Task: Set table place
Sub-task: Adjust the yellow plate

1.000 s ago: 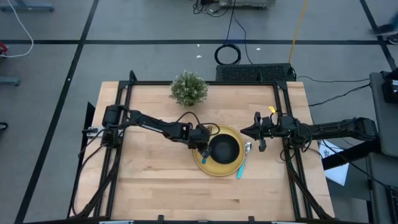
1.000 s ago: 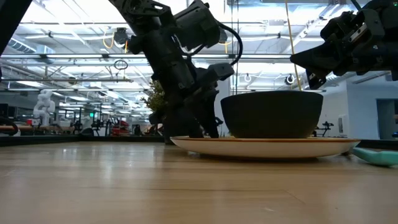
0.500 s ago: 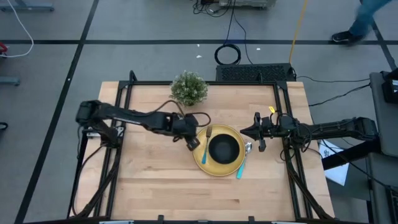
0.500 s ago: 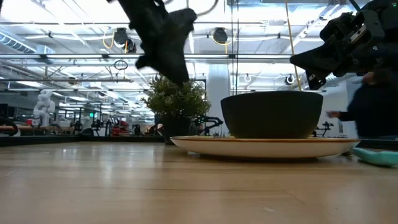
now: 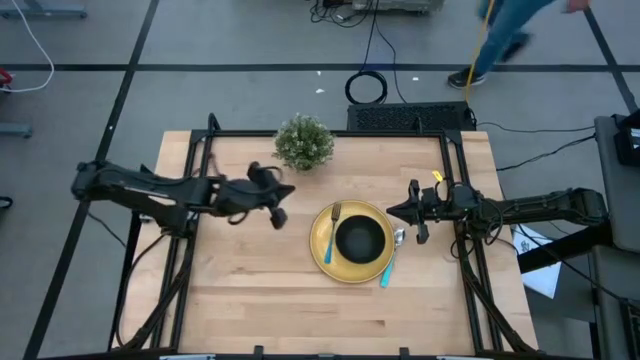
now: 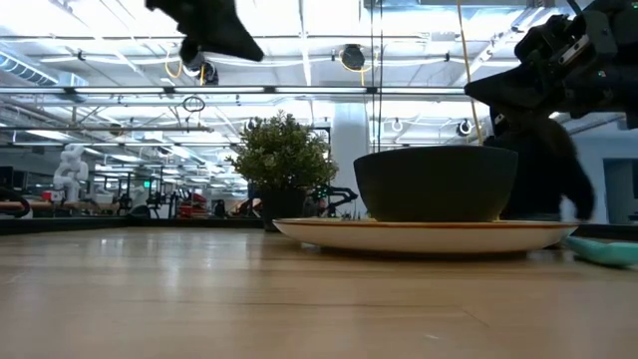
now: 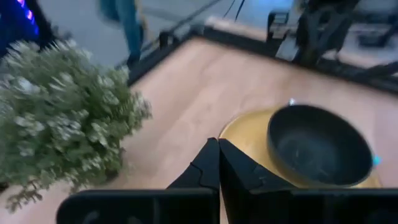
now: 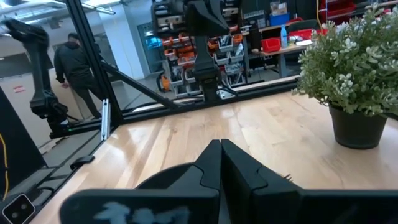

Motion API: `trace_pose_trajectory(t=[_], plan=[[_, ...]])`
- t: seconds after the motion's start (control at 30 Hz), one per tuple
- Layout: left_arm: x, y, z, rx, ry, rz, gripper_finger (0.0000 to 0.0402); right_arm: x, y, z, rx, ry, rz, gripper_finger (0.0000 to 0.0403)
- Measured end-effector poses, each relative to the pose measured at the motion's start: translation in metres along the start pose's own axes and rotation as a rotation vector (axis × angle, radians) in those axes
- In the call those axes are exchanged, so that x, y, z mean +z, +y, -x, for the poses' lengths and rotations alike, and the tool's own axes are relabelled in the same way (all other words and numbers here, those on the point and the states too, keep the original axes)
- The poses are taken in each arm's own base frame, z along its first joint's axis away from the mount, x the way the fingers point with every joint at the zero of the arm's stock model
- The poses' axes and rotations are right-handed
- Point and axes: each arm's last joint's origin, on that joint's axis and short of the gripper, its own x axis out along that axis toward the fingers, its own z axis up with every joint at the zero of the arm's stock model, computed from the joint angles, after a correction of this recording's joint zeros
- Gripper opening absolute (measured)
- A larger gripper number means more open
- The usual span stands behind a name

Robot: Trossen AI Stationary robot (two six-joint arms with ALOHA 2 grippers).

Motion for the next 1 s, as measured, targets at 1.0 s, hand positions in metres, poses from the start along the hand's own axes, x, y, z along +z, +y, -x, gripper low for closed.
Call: trace_pose_trajectory(t=[1.0], plan=[[-0.14, 0.059, 0.033, -0.275, -0.412, -0.194, 0.0, 0.001, 0.0, 0.0, 0.002, -0.015, 0.036, 0.0]])
